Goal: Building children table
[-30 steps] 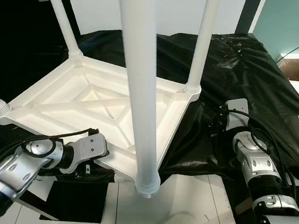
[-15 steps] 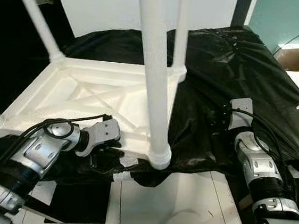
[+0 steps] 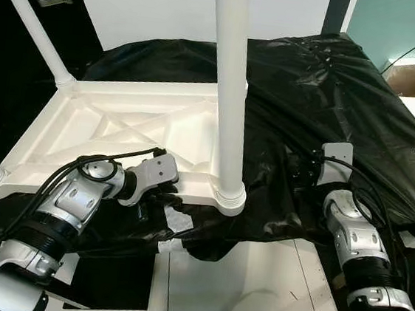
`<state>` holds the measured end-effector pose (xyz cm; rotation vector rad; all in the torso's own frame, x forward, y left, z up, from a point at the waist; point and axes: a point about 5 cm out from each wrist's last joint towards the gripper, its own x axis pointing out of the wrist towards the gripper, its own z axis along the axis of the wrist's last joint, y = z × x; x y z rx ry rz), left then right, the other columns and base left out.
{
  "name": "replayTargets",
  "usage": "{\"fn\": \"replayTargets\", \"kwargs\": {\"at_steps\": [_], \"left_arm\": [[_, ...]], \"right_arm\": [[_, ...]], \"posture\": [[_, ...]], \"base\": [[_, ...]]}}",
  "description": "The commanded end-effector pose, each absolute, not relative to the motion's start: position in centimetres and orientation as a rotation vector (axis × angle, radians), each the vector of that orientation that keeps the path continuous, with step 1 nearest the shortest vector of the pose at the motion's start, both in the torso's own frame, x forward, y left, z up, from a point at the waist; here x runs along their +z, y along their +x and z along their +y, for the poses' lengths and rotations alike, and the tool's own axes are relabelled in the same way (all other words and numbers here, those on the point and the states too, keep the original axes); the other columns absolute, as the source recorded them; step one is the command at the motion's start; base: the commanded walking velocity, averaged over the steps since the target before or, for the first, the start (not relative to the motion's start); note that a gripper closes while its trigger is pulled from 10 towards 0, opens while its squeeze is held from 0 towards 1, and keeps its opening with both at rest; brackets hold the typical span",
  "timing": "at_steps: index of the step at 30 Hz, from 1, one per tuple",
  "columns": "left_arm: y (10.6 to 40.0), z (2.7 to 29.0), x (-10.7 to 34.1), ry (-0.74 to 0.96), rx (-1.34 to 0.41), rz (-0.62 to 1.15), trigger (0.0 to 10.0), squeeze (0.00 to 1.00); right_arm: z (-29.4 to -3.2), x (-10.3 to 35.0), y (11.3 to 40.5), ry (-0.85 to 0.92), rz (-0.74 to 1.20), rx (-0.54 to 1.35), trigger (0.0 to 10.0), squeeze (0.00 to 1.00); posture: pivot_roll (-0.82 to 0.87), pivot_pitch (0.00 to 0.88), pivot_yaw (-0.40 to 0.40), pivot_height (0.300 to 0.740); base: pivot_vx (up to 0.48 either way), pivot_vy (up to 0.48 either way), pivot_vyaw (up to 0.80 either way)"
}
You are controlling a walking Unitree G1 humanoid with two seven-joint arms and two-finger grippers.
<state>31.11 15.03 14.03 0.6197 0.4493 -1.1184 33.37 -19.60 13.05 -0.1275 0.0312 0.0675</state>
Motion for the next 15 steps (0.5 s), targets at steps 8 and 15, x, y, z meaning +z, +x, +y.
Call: {"fn": "replayTargets", "kwargs": {"at_steps": [8,15], "left_arm": [[32.1,15.9,14.5,0.590,-0.707,0.320,1.6,0.00],[33.8,15.1,14.7,0.619,-0.653,0.325,7.6,0.00]], "right_arm": [[-18.9,13.8,32.3,-0.112,-0.038,0.146,10.0,0.00],[-18.8,14.5,32.2,-0.121,-0.057,0.174,10.0,0.00]], "posture": [[0.03,0.058,0.085,0.740],[0.02,0.072,0.082,0.740]], "base": [[0.000,0.000,0.00],[0.000,0.000,0.00]]}}
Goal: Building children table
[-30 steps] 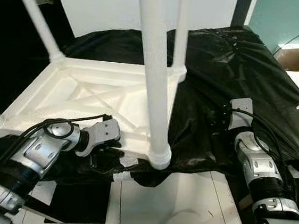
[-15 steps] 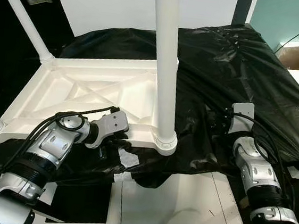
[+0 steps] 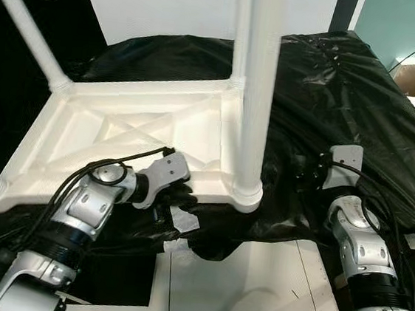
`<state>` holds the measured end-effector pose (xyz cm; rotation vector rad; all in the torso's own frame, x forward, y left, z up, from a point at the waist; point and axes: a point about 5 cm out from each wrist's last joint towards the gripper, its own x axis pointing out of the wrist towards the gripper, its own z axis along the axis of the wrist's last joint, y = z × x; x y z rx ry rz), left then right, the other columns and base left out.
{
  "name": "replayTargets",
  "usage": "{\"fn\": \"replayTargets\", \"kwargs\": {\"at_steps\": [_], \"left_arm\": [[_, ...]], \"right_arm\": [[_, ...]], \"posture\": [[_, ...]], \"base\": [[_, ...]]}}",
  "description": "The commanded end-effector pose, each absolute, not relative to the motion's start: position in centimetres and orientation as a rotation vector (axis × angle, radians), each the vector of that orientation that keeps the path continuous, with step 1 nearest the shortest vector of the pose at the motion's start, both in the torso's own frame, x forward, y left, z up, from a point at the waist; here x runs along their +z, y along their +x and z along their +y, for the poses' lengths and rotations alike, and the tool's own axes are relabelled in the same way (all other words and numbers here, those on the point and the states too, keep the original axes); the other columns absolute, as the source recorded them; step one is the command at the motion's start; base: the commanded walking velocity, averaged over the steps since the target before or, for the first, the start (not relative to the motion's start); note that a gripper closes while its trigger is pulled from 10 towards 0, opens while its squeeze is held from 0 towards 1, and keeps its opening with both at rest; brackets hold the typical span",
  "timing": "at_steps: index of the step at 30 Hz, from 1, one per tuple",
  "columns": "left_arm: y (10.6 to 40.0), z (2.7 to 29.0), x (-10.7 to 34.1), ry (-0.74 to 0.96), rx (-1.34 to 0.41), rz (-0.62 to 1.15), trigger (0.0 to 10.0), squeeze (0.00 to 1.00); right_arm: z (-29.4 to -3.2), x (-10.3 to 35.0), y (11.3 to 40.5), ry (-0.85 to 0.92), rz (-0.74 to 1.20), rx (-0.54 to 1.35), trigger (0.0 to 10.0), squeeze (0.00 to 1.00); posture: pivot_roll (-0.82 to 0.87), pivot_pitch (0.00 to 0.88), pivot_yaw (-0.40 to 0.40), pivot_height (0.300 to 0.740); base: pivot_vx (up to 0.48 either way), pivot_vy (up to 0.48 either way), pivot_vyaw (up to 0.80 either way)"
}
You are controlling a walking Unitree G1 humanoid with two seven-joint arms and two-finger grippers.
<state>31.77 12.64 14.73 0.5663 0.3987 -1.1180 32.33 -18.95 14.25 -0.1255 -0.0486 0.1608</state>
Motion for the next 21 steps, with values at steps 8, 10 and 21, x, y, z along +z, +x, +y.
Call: {"fn": "replayTargets", "kwargs": {"at_steps": [8,10,21], "left_arm": [[34.1,14.1,14.7,0.545,-0.610,0.319,10.0,0.38],[34.2,14.2,14.8,0.532,-0.599,0.312,10.0,1.00],[32.1,15.2,18.2,0.368,-0.662,0.131,10.0,0.00]], "right_arm": [[-19.0,14.3,31.2,-0.110,-0.064,0.166,10.0,0.00],[-18.9,14.3,31.1,-0.108,-0.067,0.174,10.0,0.00],[-18.0,15.1,29.7,-0.073,-0.114,0.269,10.0,0.00]], "posture": [[0.01,0.071,0.091,0.740],[0.01,0.070,0.093,0.740],[0.00,0.074,0.095,0.740]], "base": [[0.000,0.000,0.00],[0.000,0.000,0.00],[0.000,0.000,0.00]]}}
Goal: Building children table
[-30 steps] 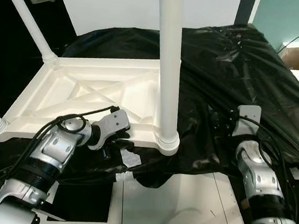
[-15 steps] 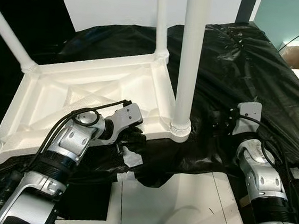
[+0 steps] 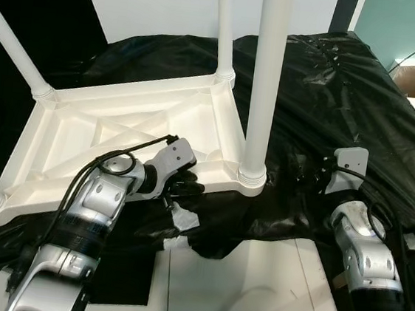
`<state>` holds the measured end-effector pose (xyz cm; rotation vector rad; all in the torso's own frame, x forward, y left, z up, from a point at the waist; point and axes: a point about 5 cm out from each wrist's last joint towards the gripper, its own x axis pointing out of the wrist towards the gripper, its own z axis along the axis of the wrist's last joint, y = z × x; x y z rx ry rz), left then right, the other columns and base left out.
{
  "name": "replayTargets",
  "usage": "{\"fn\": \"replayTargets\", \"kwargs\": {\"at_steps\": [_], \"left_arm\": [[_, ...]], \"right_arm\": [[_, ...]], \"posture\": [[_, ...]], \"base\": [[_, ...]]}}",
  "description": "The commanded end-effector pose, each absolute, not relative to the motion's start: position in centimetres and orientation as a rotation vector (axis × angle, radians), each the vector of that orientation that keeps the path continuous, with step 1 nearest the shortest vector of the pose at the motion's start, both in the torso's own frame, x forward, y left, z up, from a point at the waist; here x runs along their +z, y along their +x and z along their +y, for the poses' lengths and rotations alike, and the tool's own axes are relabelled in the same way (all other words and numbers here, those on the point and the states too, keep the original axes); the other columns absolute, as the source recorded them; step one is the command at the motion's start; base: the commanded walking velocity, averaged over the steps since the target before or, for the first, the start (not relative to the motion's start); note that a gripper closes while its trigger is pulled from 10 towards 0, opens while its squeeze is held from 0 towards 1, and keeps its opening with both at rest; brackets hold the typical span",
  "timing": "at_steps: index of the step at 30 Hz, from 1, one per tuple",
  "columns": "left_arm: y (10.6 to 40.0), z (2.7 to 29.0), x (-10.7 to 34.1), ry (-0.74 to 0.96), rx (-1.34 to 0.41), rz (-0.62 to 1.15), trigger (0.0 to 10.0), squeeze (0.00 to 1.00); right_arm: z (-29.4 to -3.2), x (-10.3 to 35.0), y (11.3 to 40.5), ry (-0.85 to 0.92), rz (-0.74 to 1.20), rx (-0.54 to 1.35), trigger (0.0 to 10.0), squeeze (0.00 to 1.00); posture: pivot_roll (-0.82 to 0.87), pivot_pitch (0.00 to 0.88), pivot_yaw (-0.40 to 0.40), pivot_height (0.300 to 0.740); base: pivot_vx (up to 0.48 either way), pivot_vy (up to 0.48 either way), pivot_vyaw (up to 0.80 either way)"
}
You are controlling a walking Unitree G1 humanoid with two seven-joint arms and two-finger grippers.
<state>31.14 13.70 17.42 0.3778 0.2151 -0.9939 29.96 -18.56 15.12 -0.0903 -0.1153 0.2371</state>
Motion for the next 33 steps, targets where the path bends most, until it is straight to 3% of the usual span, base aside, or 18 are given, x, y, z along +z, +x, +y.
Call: {"fn": "replayTargets", "kwargs": {"at_steps": [1,5,10,12,13,27,33], "left_arm": [[32.1,15.2,18.2,0.368,-0.662,0.131,10.0,0.00],[29.4,16.0,19.8,0.204,-0.709,0.019,10.0,0.00],[28.3,16.3,20.1,0.175,-0.709,-0.003,10.0,0.00],[25.5,16.9,19.5,0.103,-0.679,-0.004,10.0,0.00],[25.5,16.9,19.5,0.103,-0.679,-0.004,10.0,0.00],[20.9,15.8,18.9,0.071,-0.793,-0.007,10.0,0.00],[18.9,14.7,19.1,-0.040,-0.905,0.029,10.0,0.00]], "right_arm": [[-18.0,15.1,29.7,-0.073,-0.114,0.269,10.0,0.00],[-17.0,15.4,28.9,-0.058,-0.127,0.374,10.0,0.00],[-16.4,15.6,28.5,-0.061,-0.126,0.436,10.0,0.00],[-16.0,15.7,27.7,-0.099,-0.094,0.584,10.0,0.00],[-16.0,15.7,27.7,-0.099,-0.094,0.584,10.0,0.00],[-14.4,15.8,26.7,-0.106,-0.004,0.825,10.0,0.00],[-13.3,16.3,27.0,-0.149,-0.006,0.941,10.0,0.00]], "posture": [[0.00,0.074,0.095,0.740],[0.01,0.087,0.093,0.740],[0.01,0.090,0.093,0.740],[0.02,0.095,0.090,0.740],[0.02,0.095,0.090,0.740],[0.05,0.156,0.056,0.740],[0.04,0.145,0.068,0.740]], "base": [[0.000,0.000,0.00],[0.000,0.000,0.00],[0.000,0.000,0.00],[0.000,0.000,0.00],[0.000,0.000,0.00],[0.000,0.000,0.00],[0.000,0.000,0.00]]}}
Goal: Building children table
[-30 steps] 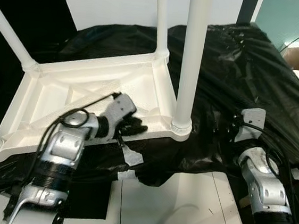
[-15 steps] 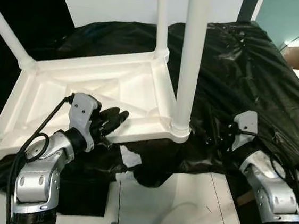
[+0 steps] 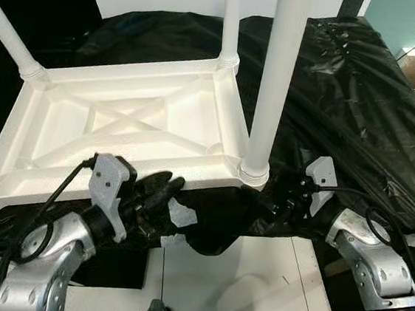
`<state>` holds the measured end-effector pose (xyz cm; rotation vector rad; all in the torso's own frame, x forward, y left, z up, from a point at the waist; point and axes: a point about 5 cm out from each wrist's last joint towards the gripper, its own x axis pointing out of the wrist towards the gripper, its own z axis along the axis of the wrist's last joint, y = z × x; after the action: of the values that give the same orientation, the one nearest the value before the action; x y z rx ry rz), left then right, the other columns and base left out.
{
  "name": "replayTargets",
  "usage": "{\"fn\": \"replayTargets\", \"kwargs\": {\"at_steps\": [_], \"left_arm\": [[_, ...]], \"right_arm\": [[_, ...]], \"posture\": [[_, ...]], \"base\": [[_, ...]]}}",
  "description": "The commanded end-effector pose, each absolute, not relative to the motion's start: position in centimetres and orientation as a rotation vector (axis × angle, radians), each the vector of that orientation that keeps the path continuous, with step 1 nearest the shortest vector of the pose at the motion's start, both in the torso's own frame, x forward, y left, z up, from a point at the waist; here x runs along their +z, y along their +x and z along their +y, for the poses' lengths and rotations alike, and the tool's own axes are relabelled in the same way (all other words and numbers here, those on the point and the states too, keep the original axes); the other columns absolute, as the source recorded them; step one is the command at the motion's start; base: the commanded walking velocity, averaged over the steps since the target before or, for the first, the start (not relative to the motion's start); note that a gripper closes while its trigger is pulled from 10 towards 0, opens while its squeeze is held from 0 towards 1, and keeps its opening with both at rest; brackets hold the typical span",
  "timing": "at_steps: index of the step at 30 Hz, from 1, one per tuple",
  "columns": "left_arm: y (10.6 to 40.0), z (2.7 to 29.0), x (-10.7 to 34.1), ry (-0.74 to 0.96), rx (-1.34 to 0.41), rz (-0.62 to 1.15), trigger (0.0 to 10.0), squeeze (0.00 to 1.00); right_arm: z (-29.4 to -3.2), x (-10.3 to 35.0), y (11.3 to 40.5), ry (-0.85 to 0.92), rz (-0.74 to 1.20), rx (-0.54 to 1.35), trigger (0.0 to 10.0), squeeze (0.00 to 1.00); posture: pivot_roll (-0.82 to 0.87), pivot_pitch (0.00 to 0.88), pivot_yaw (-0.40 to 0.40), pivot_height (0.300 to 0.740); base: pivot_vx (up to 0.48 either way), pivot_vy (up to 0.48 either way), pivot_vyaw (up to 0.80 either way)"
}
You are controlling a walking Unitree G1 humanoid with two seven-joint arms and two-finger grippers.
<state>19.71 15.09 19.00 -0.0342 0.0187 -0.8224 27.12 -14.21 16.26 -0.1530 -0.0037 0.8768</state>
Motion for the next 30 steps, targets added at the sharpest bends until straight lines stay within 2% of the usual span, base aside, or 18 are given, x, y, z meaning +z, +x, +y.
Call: {"fn": "replayTargets", "kwargs": {"at_steps": [1,14,15,24,25,28,30], "left_arm": [[18.7,14.6,19.0,-0.042,-0.915,0.034,10.0,0.00],[19.6,14.7,18.9,0.045,-0.846,0.022,10.0,0.00],[19.9,14.5,19.0,0.045,-0.852,0.026,10.0,0.00],[20.4,13.6,18.6,0.085,-0.925,0.048,10.0,0.00],[20.4,13.1,18.6,0.090,-0.948,0.046,10.0,0.00],[20.4,12.6,18.6,0.079,-0.966,0.048,10.0,0.00],[20.8,11.9,18.6,0.059,-0.951,0.036,10.0,0.00]], "right_arm": [[-13.2,16.5,27.4,-0.158,-0.013,0.944,10.0,0.00],[-11.5,18.2,30.1,-0.241,-0.096,0.955,10.0,0.00],[-11.2,18.3,30.5,-0.253,-0.100,0.960,10.0,0.00],[-9.5,17.9,32.0,-0.299,-0.101,1.016,10.0,0.00],[-9.4,17.6,32.4,-0.296,-0.086,1.008,0.0,0.00],[-9.3,17.4,32.8,-0.297,-0.073,0.987,0.0,0.00],[-9.7,16.7,33.6,-0.246,-0.006,0.820,0.0,0.00]], "posture": [[0.04,0.145,0.067,0.740],[0.06,0.129,0.058,0.740],[0.07,0.156,0.052,0.740],[0.06,0.162,0.064,0.740],[0.06,0.174,0.065,0.740],[0.06,0.181,0.068,0.740],[0.06,0.181,0.063,0.740]], "base": [[0.000,0.000,0.00],[0.000,0.000,0.00],[0.000,0.000,0.00],[0.000,0.000,0.00],[0.000,0.000,0.00],[0.000,0.000,0.00],[0.000,0.000,0.00]]}}
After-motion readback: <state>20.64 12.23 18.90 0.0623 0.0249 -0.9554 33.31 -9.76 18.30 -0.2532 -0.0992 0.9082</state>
